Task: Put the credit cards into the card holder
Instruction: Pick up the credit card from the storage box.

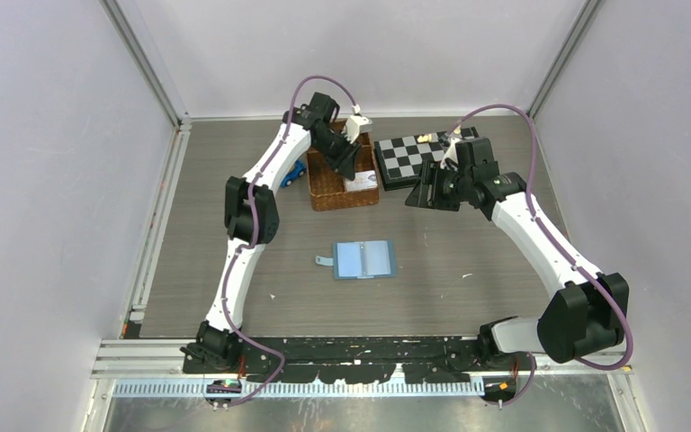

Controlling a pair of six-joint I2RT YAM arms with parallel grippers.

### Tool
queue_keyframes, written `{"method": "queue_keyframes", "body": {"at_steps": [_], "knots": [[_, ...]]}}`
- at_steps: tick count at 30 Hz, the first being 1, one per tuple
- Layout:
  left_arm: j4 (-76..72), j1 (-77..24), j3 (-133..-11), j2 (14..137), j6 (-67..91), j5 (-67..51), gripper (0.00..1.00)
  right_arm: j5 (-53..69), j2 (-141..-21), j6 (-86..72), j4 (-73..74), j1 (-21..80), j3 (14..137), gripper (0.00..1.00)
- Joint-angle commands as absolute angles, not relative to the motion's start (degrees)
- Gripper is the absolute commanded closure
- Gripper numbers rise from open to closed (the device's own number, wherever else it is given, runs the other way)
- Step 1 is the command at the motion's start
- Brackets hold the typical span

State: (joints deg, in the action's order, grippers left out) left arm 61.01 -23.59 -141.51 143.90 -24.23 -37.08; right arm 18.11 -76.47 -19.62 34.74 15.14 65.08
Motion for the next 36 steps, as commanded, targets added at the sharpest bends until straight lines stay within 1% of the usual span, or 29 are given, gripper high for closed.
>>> {"method": "queue_keyframes", "body": {"at_steps": [1, 8, 17, 22, 25, 26, 28, 29, 30, 31, 32, 34, 36], "knots": [[62.6, -23.4, -143.2, 140.0, -23.0, -37.1, 0.75, 16.4, -75.4, -19.3, 33.3, 14.7, 65.0, 0.37], [62.0, -23.4, -142.9, 139.1, -22.1, -37.6, 0.82, 15.2, -75.8, -19.5, 33.3, 14.0, 64.9, 0.37], [61.9, -23.2, -142.9, 138.1, -21.6, -39.6, 0.95, 14.3, -76.3, -19.9, 33.2, 13.2, 64.7, 0.38], [61.5, -22.7, -142.8, 137.8, -20.7, -41.6, 0.98, 14.6, -76.7, -20.1, 33.2, 12.8, 64.7, 0.37], [61.4, -22.5, -142.8, 138.0, -20.5, -42.0, 0.98, 14.7, -76.9, -20.2, 33.2, 12.8, 64.7, 0.38], [61.2, -22.5, -142.8, 138.0, -20.4, -41.9, 0.97, 14.8, -76.9, -20.2, 33.2, 12.7, 64.7, 0.38], [60.1, -22.4, -142.7, 138.1, -20.0, -41.5, 0.89, 15.2, -76.9, -20.2, 33.2, 12.7, 64.7, 0.38], [59.5, -22.3, -142.8, 138.1, -19.7, -41.6, 0.84, 15.4, -76.9, -20.2, 33.2, 12.7, 64.6, 0.38], [58.4, -22.1, -142.8, 138.3, -19.3, -41.8, 0.76, 15.6, -77.0, -20.2, 33.2, 12.7, 64.7, 0.37], [57.7, -21.7, -143.0, 138.7, -18.7, -41.9, 0.64, 15.8, -77.0, -20.2, 33.2, 12.7, 64.7, 0.38], [57.3, -21.5, -143.5, 139.1, -18.4, -42.2, 0.57, 15.9, -77.1, -20.2, 33.2, 12.7, 64.7, 0.38], [57.4, -21.0, -145.1, 140.5, -17.8, -42.7, 0.48, 16.0, -77.2, -20.2, 33.2, 12.7, 64.7, 0.37], [58.5, -20.7, -147.0, 142.2, -17.8, -42.7, 0.42, 16.0, -77.2, -20.1, 33.2, 12.7, 64.6, 0.38]]}}
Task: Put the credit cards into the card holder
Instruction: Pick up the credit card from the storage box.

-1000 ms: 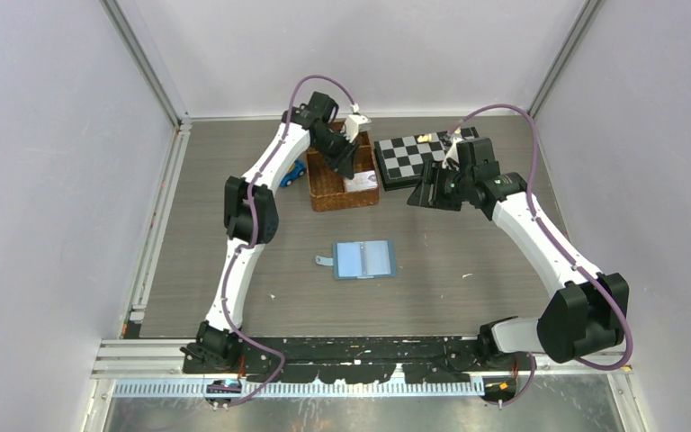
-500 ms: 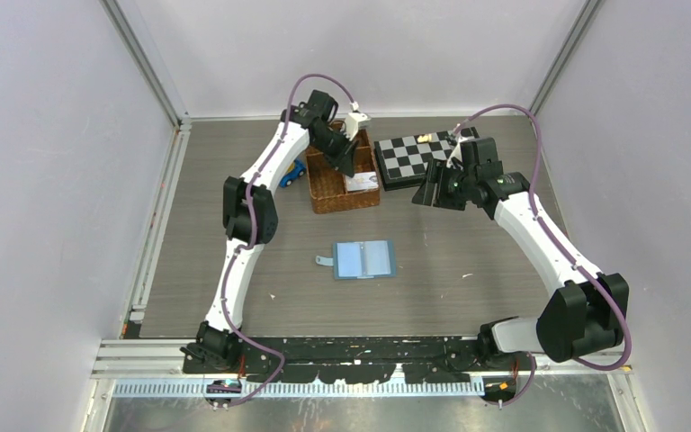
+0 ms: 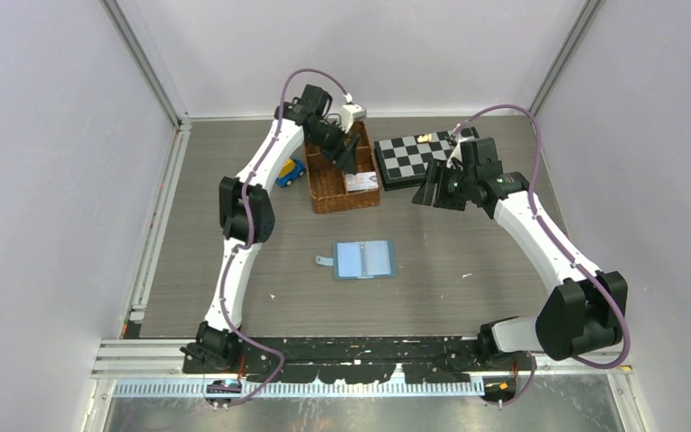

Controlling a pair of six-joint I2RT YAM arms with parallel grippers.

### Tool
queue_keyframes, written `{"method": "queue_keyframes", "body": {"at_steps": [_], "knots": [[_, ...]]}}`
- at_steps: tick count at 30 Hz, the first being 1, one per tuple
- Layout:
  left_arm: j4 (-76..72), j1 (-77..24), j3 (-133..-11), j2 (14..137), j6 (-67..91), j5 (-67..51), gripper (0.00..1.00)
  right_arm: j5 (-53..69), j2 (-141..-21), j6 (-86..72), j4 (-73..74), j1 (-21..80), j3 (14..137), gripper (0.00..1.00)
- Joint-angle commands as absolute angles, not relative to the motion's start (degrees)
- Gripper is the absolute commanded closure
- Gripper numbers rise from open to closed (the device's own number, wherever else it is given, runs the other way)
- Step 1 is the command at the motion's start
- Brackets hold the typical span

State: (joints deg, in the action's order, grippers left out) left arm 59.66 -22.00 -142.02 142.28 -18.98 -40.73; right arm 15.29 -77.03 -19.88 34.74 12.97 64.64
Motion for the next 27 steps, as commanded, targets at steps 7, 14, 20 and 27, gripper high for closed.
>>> {"method": "queue_keyframes", "body": {"at_steps": [7, 14, 20, 27], "knots": [[58.8, -20.7, -147.6, 144.9, -17.9, -43.0, 0.36, 16.4, -77.7, -20.1, 33.2, 12.6, 64.8, 0.38], [57.8, -21.1, -147.4, 145.6, -17.7, -43.4, 0.35, 16.9, -78.2, -20.0, 33.2, 12.6, 64.7, 0.38], [57.3, -22.5, -147.0, 146.6, -17.8, -41.7, 0.34, 17.3, -78.3, -19.9, 33.2, 12.4, 64.6, 0.38], [59.9, -23.8, -145.0, 146.1, -19.9, -36.3, 0.32, 17.9, -78.2, -19.8, 32.8, 12.4, 64.2, 0.38]]}}
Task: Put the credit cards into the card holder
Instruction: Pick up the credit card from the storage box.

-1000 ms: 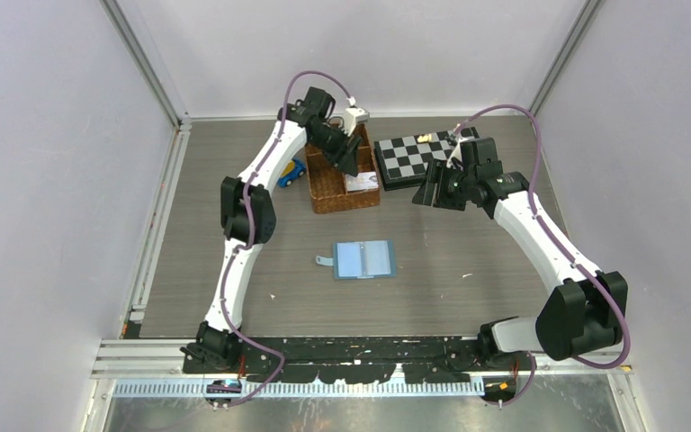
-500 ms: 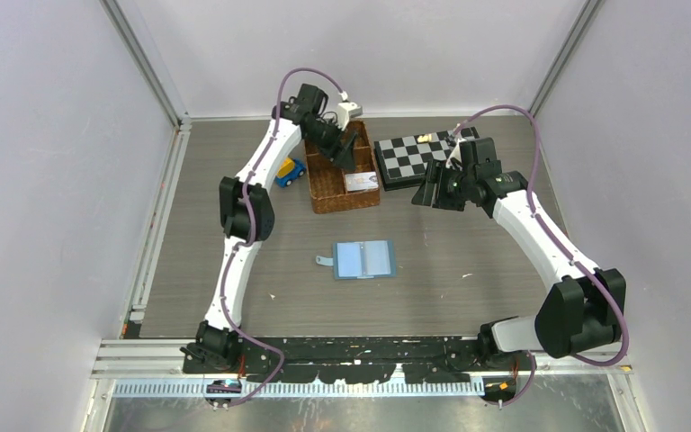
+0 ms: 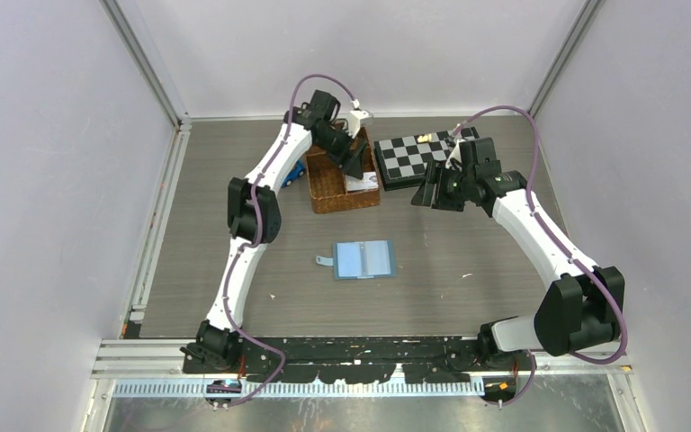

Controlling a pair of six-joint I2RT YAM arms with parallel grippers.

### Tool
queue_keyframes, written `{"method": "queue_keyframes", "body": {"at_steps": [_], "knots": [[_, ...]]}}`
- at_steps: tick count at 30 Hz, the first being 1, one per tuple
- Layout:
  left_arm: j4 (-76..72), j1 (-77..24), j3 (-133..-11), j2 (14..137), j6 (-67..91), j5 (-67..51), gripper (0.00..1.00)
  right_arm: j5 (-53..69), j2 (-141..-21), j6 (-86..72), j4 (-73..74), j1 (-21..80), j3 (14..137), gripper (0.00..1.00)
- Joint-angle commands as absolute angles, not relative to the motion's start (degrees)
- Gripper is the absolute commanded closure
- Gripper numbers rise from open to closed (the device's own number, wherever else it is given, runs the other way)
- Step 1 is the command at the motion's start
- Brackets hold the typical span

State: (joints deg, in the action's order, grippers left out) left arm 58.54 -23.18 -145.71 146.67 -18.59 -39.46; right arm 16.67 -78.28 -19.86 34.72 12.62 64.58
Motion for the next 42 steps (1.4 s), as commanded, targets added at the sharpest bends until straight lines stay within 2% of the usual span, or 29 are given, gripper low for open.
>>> {"method": "queue_keyframes", "body": {"at_steps": [1, 11, 17, 25, 34, 42], "knots": [[60.7, -23.9, -145.0, 146.1, -20.0, -36.1, 0.32, 18.1, -78.1, -19.9, 32.5, 12.4, 64.0, 0.38], [65.1, -24.0, -143.4, 143.7, -19.8, -34.7, 0.32, 18.9, -77.1, -20.1, 31.7, 12.2, 63.1, 0.38], [67.2, -24.2, -144.1, 141.9, -19.6, -33.9, 0.35, 18.7, -76.1, -20.3, 30.9, 12.2, 62.2, 0.38], [69.1, -24.5, -144.4, 140.6, -18.7, -33.8, 0.53, 18.0, -75.7, -20.5, 30.8, 12.0, 61.9, 0.38], [69.9, -24.5, -144.7, 139.4, -17.6, -34.2, 0.65, 16.5, -75.1, -20.8, 30.8, 11.9, 61.7, 0.38], [70.1, -24.5, -144.7, 138.1, -17.4, -36.1, 0.80, 16.1, -75.1, -21.0, 30.8, 11.9, 61.6, 0.38]]}}
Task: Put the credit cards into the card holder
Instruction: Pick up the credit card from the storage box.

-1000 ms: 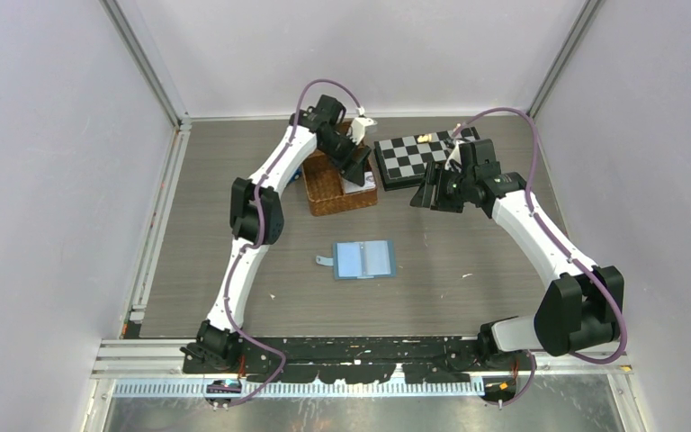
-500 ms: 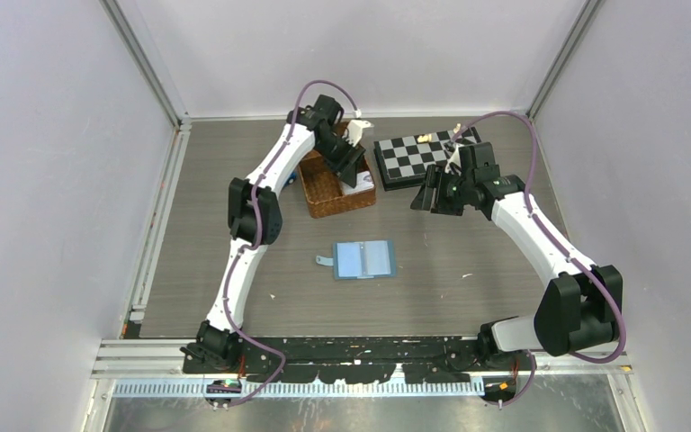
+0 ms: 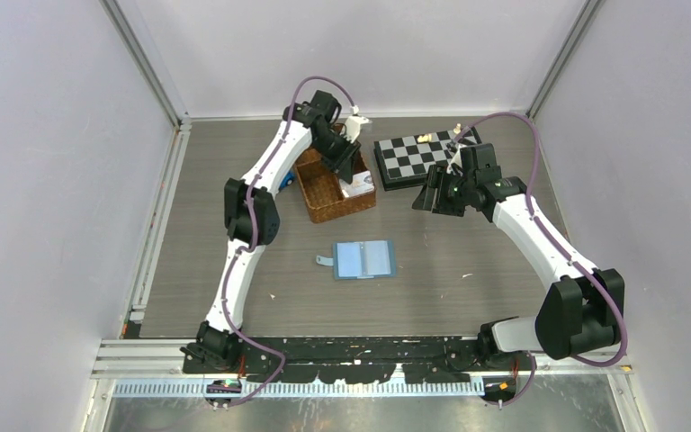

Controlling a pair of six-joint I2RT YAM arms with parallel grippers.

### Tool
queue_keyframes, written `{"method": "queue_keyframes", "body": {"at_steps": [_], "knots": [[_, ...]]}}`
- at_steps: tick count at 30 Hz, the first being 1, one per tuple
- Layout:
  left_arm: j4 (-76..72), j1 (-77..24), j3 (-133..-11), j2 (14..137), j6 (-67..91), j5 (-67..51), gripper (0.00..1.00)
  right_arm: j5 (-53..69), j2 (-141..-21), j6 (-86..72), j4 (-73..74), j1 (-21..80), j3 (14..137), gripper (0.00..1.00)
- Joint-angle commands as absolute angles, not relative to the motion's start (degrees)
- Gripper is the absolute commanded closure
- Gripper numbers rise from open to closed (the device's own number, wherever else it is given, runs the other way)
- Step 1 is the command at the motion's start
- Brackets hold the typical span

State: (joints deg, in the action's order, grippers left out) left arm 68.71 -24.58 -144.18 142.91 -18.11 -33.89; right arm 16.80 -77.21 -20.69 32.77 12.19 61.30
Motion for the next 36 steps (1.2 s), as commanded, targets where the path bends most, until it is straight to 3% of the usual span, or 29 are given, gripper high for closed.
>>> {"method": "queue_keyframes", "body": {"at_steps": [1, 5, 8, 15, 25, 28, 36], "knots": [[70.3, -24.5, -144.7, 138.1, -17.4, -36.4, 0.81, 16.1, -75.2, -21.1, 30.8, 11.8, 61.6, 0.38], [71.1, -24.5, -144.7, 138.3, -17.4, -37.7, 0.88, 16.2, -75.5, -21.2, 30.8, 11.6, 61.6, 0.38], [72.2, -24.5, -145.2, 138.5, -17.5, -38.5, 1.00, 16.4, -75.2, -21.2, 30.8, 11.7, 61.5, 0.38], [66.0, -24.4, -142.7, 133.6, -14.2, -39.1, 1.00, 18.2, -72.4, -21.3, 28.9, 11.6, 60.7, 0.38], [43.2, -24.4, -123.8, 117.6, -2.5, -32.5, 1.00, 20.3, -67.6, -22.6, 25.4, 11.6, 59.1, 0.38], [30.3, -24.6, -112.3, 111.0, 5.7, -31.9, 1.00, 23.4, -66.1, -26.9, 21.6, 11.6, 57.5, 0.35], [-2.3, -26.1, -82.8, 93.1, 30.8, -30.3, 1.00, 34.8, -63.1, -50.2, -9.7, 12.1, 45.4, 0.28]]}}
